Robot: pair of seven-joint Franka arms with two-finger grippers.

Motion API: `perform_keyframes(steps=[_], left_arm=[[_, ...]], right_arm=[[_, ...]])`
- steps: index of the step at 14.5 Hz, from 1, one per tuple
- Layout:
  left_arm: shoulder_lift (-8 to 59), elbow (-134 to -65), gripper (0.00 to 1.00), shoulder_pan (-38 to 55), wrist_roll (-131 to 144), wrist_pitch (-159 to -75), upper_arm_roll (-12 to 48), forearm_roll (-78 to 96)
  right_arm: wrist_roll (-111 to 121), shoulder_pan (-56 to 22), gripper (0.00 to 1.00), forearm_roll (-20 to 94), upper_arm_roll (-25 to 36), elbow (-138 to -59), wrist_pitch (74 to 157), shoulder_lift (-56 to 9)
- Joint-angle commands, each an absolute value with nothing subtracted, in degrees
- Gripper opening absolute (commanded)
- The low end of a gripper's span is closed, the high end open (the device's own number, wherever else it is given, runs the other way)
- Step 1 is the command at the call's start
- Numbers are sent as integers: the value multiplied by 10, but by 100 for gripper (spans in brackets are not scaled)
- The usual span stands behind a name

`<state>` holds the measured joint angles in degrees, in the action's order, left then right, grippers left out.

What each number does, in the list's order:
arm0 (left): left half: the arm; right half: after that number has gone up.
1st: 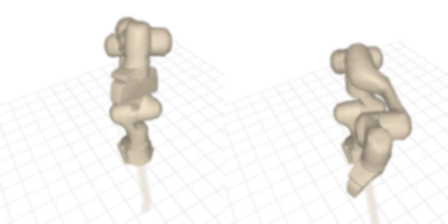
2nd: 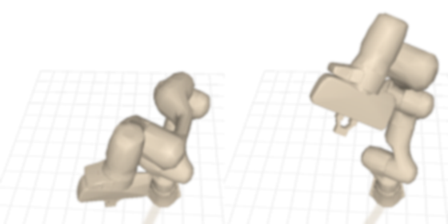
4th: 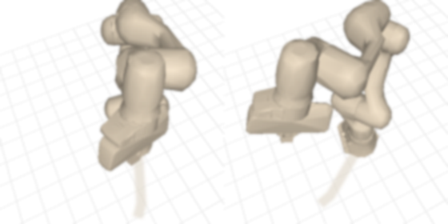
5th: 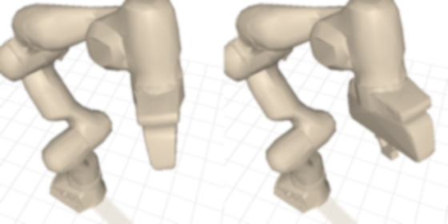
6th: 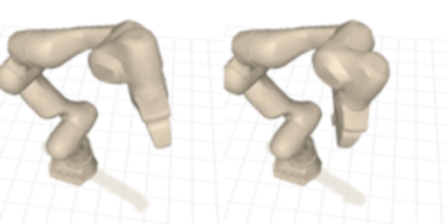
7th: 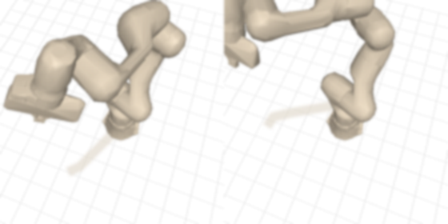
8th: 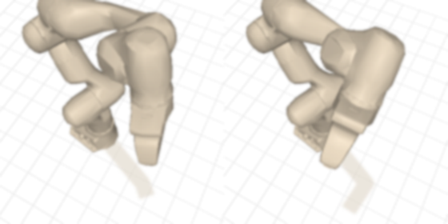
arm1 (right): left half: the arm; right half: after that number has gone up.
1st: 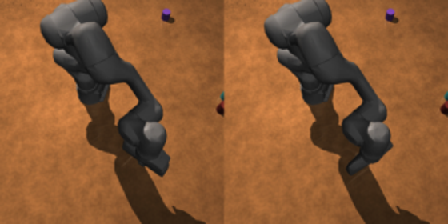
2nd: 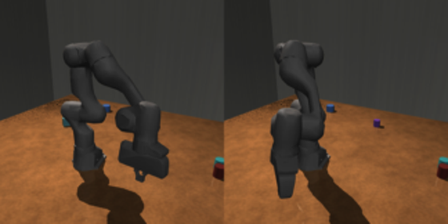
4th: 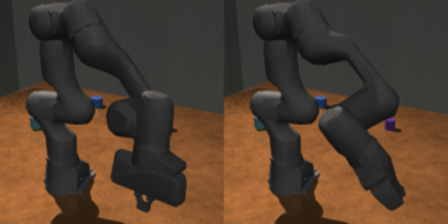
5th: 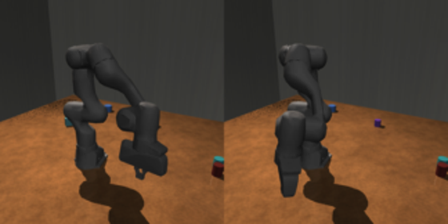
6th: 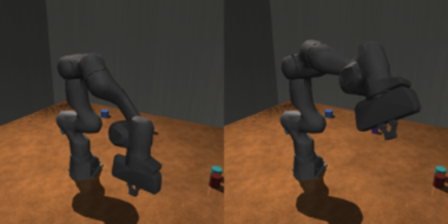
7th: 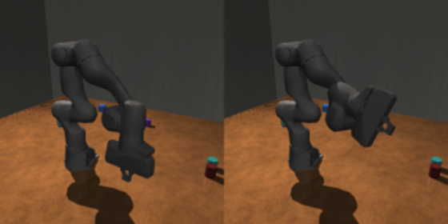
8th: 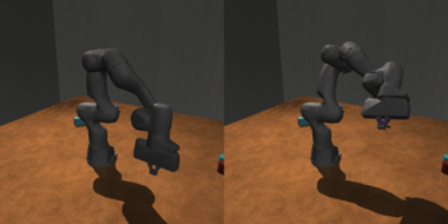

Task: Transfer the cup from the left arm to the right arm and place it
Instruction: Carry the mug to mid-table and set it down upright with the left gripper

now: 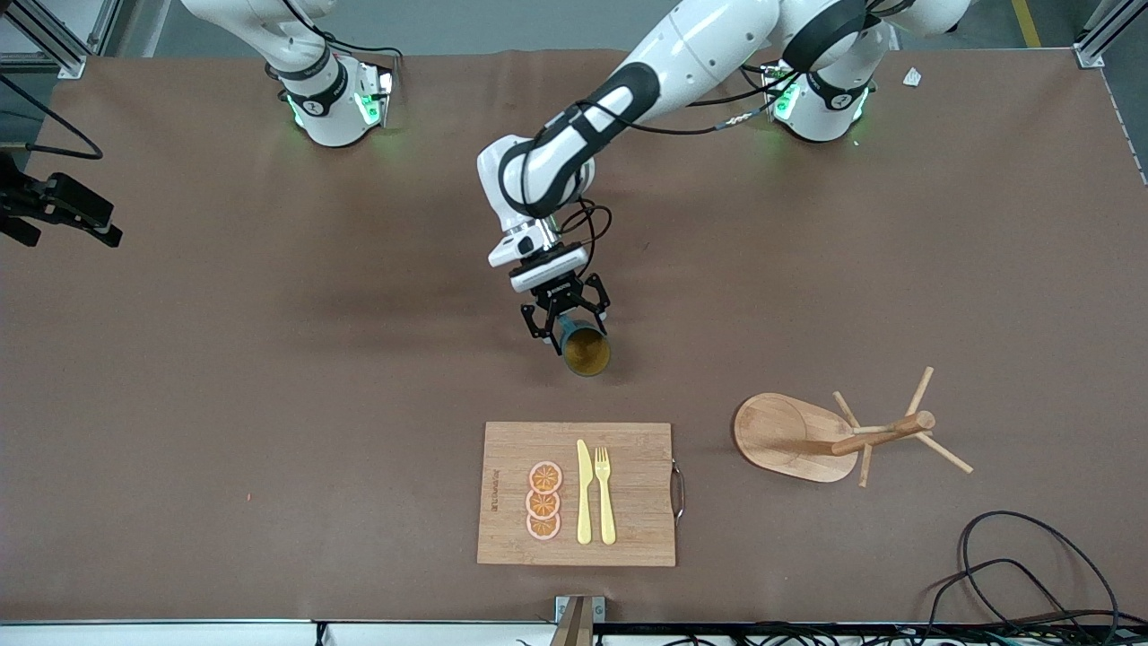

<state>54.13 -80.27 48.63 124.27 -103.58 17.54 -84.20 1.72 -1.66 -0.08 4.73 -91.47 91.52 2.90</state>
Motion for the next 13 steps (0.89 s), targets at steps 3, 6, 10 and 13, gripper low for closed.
perform_keyframes(steps=[3, 6, 10, 13], left_arm=[[594, -793, 51, 521, 1377, -992, 169, -920], [598, -813, 91, 548, 1390, -965, 170, -911], [581, -813, 100, 597, 1404, -952, 174, -809], [538, -797, 100, 640, 1398, -906, 184, -706]], right_arm=[[26, -2, 100, -5, 40, -920, 916, 28], [26, -1, 100, -4, 40, -920, 915, 26], [26, -1, 100, -4, 40, -920, 915, 25], [26, -2, 100, -4, 40, -920, 915, 25]])
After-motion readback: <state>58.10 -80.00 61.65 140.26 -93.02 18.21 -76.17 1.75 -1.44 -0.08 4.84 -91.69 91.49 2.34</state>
